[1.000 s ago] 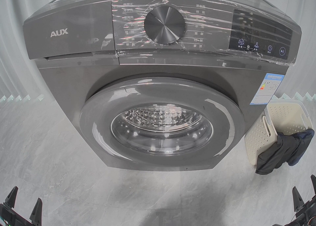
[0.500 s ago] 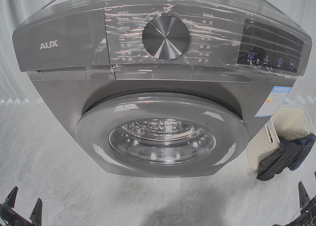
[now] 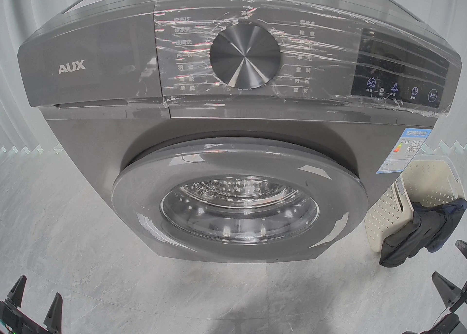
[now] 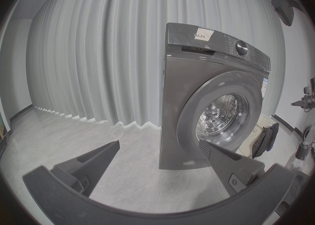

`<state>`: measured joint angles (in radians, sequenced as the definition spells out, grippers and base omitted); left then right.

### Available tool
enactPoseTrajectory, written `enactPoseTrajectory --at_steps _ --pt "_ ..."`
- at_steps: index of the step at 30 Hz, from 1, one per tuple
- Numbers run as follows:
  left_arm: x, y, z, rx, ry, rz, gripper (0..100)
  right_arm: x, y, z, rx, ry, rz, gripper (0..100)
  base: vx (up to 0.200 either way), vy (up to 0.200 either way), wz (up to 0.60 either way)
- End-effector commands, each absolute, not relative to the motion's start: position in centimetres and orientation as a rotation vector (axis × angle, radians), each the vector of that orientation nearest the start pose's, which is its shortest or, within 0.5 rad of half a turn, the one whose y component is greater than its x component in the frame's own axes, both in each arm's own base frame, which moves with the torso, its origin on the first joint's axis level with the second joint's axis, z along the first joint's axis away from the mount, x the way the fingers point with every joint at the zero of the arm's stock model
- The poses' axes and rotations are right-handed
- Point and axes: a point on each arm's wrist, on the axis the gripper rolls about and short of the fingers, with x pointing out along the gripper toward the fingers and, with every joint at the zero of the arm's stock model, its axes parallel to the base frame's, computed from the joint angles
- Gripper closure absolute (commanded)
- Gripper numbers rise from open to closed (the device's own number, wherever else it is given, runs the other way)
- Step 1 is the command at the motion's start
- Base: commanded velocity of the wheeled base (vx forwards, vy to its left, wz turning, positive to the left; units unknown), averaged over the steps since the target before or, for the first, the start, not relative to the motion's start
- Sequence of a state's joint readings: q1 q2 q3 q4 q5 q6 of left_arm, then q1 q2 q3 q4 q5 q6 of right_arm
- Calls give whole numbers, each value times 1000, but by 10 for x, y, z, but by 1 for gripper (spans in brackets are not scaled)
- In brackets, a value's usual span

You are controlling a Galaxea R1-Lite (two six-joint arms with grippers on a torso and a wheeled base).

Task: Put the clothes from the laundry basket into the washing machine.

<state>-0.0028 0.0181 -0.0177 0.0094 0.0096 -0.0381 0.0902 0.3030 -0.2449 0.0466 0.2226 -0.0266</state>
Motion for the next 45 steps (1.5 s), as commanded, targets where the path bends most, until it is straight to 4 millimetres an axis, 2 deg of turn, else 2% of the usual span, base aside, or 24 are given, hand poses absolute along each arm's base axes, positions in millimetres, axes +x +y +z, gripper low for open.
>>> enactPoseTrajectory --at_steps 1,3,5,6,7,8,17,33,41,45 --pt "-23 0 75 -38 6 6 0 52 20 154 -69 291 566 0 0 0 0" --pt "-23 0 75 -38 6 6 0 61 24 156 -68 295 586 0 0 0 0" --pt "-23 0 75 -37 6 6 0 81 33 161 -71 304 629 0 0 0 0" --pt "-23 0 75 -37 6 6 0 81 33 161 -71 304 629 0 0 0 0" --pt "-23 0 75 -37 6 6 0 97 40 161 -63 327 650 0 0 0 0" --pt "-23 0 75 -37 6 6 0 104 44 160 -51 347 654 0 0 0 0" --pt "-23 0 75 -37 6 5 0 144 59 166 -15 364 654 0 0 0 0" --pt "-23 0 75 -37 6 3 0 181 81 172 -26 395 685 0 0 0 0" --pt "-23 0 75 -37 6 3 0 182 85 169 -31 413 704 0 0 0 0" --pt "-23 0 75 -37 6 3 0 175 86 162 -34 439 725 0 0 0 0"
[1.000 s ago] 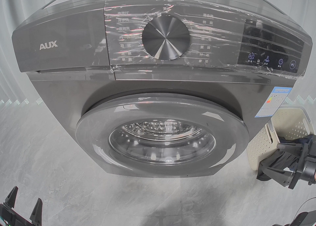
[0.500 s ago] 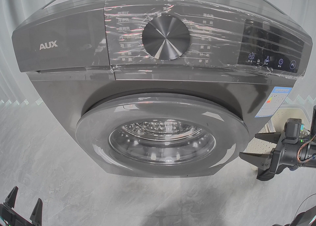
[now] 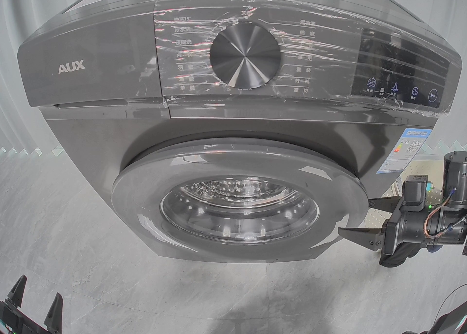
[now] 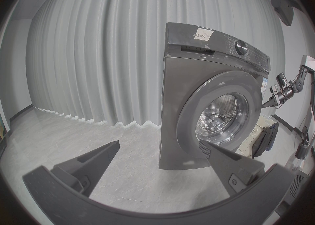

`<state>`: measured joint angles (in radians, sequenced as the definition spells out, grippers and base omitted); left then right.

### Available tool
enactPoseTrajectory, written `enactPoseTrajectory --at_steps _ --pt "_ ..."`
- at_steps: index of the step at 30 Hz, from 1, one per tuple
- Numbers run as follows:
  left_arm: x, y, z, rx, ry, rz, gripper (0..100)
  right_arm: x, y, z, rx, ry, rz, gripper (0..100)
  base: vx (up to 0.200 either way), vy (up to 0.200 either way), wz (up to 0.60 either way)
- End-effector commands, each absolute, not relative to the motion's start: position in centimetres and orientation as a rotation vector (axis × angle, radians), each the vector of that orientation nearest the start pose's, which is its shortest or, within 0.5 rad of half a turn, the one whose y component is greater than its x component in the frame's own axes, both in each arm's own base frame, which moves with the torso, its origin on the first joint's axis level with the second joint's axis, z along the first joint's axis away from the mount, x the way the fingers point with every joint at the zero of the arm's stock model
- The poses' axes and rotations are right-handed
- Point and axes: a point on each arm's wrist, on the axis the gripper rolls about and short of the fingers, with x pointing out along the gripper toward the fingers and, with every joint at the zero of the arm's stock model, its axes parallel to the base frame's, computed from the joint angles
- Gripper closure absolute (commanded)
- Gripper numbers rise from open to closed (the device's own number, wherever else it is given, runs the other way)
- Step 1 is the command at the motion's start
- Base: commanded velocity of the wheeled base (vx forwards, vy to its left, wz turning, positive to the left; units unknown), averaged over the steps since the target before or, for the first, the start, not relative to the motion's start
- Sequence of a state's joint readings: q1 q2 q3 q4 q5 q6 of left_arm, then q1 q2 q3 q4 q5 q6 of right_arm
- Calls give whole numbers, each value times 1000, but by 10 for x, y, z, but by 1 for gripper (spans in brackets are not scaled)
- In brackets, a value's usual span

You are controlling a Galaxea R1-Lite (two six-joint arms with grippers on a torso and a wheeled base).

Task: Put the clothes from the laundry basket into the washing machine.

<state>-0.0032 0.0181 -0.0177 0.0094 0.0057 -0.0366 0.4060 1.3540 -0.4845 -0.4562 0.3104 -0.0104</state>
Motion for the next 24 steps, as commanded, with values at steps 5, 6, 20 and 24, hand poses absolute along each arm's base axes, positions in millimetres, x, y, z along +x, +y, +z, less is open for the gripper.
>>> enactPoseTrajectory --at_steps 5,6,20,24 --pt "-23 0 75 -37 6 3 0 154 77 158 -36 437 723 0 0 0 0" --pt "-23 0 76 -35 5 3 0 150 75 158 -36 431 722 0 0 0 0" --pt "-23 0 76 -35 5 -1 0 168 82 159 -52 439 699 0 -29 0 0" --pt "-23 0 76 -37 5 -1 0 167 86 151 -60 473 714 0 -150 0 0"
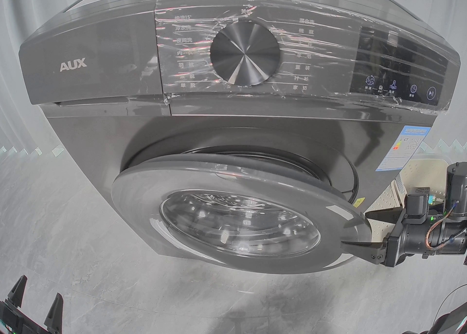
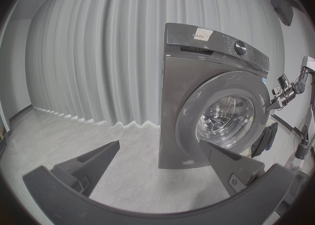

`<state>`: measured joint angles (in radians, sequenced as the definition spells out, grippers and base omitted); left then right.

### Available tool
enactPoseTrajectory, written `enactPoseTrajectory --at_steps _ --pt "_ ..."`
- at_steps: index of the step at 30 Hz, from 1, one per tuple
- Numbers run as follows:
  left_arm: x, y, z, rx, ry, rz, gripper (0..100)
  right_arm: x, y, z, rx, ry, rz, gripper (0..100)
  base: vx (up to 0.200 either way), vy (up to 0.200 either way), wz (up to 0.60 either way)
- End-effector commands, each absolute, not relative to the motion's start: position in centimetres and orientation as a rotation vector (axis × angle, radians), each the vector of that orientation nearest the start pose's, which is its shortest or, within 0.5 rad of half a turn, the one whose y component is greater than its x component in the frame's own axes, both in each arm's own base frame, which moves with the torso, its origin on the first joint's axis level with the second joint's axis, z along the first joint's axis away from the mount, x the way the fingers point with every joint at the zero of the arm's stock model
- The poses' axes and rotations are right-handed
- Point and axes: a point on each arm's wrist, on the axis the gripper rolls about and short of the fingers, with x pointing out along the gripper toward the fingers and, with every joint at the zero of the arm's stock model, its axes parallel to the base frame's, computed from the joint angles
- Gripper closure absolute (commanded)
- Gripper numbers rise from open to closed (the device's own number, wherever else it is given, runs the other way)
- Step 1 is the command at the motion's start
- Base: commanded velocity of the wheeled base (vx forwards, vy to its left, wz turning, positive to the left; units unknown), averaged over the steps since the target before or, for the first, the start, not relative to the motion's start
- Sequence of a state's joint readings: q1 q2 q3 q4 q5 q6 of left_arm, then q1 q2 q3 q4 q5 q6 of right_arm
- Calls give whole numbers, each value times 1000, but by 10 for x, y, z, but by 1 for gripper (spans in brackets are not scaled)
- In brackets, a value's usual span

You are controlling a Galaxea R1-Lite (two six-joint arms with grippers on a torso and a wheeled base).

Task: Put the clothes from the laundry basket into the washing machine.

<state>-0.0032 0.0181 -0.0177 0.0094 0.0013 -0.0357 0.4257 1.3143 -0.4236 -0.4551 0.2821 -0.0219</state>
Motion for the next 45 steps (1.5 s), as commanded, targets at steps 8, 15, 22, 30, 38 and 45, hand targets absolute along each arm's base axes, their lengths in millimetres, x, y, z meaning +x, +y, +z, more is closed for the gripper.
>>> enactPoseTrajectory --at_steps 8,15,22,30,38,45 --pt "-23 0 76 -37 5 -1 0 152 89 139 -77 517 766 0 0 0 0" --pt "-23 0 76 -37 5 -1 0 147 84 145 -72 481 753 0 0 0 0" --pt "-23 0 76 -37 5 -3 0 168 90 148 -74 481 710 0 -114 0 0" --pt "-23 0 75 -38 6 -1 0 171 99 139 -82 498 745 0 -50 0 0" --pt "-23 0 76 -38 5 -3 0 147 104 138 -95 491 831 0 0 0 0" --pt "-23 0 76 -37 5 -3 0 154 101 144 -88 465 798 0 -29 0 0"
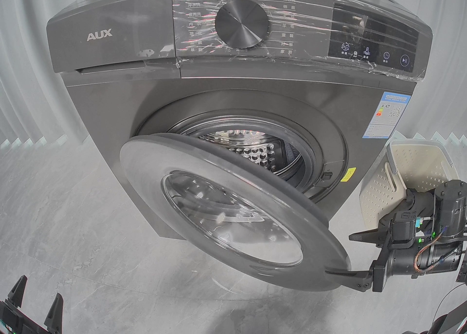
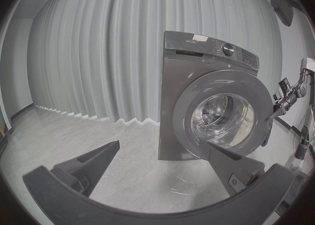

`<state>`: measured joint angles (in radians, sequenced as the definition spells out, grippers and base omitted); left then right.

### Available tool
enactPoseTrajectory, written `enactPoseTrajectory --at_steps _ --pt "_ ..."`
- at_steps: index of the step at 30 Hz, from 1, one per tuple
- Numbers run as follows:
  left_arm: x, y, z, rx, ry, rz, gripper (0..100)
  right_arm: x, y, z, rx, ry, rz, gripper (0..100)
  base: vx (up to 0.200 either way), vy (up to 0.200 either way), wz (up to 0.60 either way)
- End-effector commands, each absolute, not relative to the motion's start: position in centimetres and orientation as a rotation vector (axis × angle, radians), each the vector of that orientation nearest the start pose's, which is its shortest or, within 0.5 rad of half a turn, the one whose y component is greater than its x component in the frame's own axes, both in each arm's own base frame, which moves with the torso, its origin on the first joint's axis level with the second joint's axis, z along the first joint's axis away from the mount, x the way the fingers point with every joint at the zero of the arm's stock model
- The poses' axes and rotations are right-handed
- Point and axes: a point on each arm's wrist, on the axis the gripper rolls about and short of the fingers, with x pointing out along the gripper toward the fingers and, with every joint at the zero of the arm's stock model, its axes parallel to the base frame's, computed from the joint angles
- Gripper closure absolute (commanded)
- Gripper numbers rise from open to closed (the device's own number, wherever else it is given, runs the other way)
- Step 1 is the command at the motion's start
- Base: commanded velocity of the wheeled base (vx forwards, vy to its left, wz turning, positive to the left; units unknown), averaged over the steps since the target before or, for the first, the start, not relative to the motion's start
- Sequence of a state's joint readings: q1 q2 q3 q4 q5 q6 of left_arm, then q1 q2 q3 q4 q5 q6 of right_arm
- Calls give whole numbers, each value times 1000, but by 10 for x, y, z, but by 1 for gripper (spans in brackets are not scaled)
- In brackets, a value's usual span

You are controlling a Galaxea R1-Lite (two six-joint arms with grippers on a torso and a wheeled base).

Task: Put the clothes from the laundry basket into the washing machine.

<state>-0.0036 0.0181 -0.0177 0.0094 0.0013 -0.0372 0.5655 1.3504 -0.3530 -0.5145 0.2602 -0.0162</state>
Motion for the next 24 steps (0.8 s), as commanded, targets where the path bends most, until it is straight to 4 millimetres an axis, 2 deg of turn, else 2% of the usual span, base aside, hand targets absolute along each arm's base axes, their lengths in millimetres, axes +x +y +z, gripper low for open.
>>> enactPoseTrajectory --at_steps 1,9,24 --pt "-23 0 76 -37 5 -3 0 155 101 144 -87 465 791 0 -200 0 0" --pt "-23 0 76 -37 5 -1 0 168 109 140 -94 480 795 0 -200 0 0" --pt "-23 0 76 -38 5 -3 0 152 123 137 -104 496 895 0 0 0 0"
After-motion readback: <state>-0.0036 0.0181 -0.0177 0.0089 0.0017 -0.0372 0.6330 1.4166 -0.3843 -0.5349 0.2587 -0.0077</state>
